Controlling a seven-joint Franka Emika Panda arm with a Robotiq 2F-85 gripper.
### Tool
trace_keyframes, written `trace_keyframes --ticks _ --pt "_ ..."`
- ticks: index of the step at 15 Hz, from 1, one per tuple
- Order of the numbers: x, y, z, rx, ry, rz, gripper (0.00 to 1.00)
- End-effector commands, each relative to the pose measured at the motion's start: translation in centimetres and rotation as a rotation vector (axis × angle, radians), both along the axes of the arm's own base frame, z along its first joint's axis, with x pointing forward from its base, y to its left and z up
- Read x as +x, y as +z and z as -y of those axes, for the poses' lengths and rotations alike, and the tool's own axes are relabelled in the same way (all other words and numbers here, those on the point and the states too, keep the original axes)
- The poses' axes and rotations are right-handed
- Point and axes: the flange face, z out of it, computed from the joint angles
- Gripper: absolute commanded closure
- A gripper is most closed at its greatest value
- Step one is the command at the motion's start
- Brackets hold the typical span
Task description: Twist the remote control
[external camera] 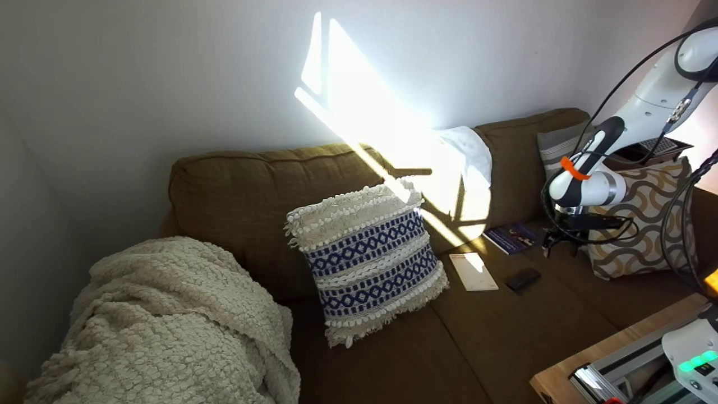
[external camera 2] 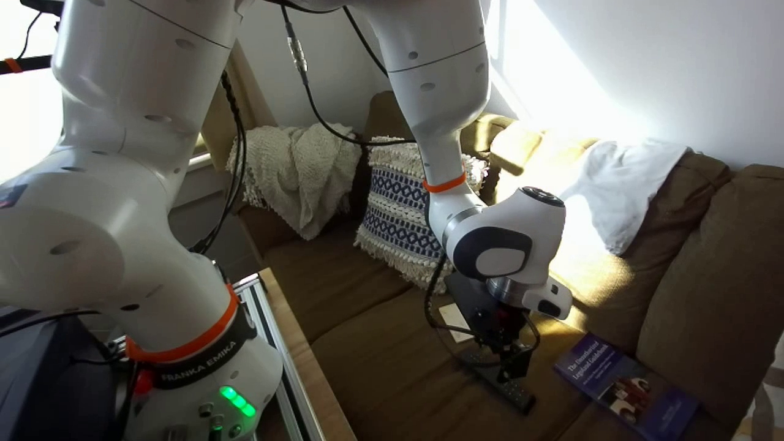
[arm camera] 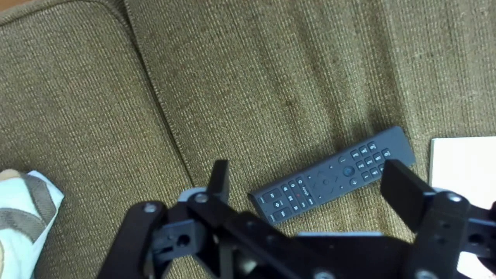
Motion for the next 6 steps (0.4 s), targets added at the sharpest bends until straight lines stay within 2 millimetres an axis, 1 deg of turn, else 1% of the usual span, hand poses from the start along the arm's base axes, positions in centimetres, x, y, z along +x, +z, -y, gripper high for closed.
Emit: trace_keyframes --ticks 1,4,6 --pt "0.20 0.21 -0.20 -0.011 0.021 -0.001 0.00" --pt "0.26 0.60 -0.74 -0.024 0.048 -0.004 0.00" --pt "0.18 0.67 -0.70 -0.027 0.050 -0.005 0.00"
